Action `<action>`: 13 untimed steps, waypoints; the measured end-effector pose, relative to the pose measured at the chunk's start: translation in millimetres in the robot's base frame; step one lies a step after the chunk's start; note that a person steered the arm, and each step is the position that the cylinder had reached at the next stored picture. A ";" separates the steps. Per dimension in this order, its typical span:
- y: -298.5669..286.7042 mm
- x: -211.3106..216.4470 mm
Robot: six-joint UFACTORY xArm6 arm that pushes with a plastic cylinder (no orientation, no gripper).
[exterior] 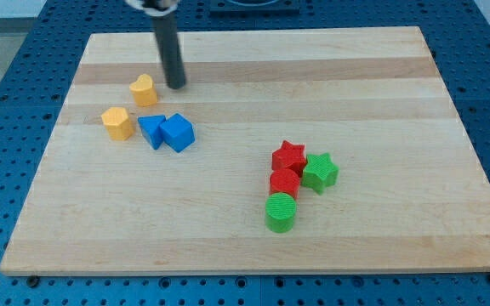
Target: Move the yellow heart into the top side of the yellow hexagon
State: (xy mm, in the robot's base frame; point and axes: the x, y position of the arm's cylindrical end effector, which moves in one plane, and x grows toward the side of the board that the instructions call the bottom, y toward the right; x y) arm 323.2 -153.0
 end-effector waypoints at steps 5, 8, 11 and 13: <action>-29.2 24.5; -56.9 -9.6; -72.0 -6.8; -72.0 33.4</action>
State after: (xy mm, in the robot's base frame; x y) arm 356.6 -224.9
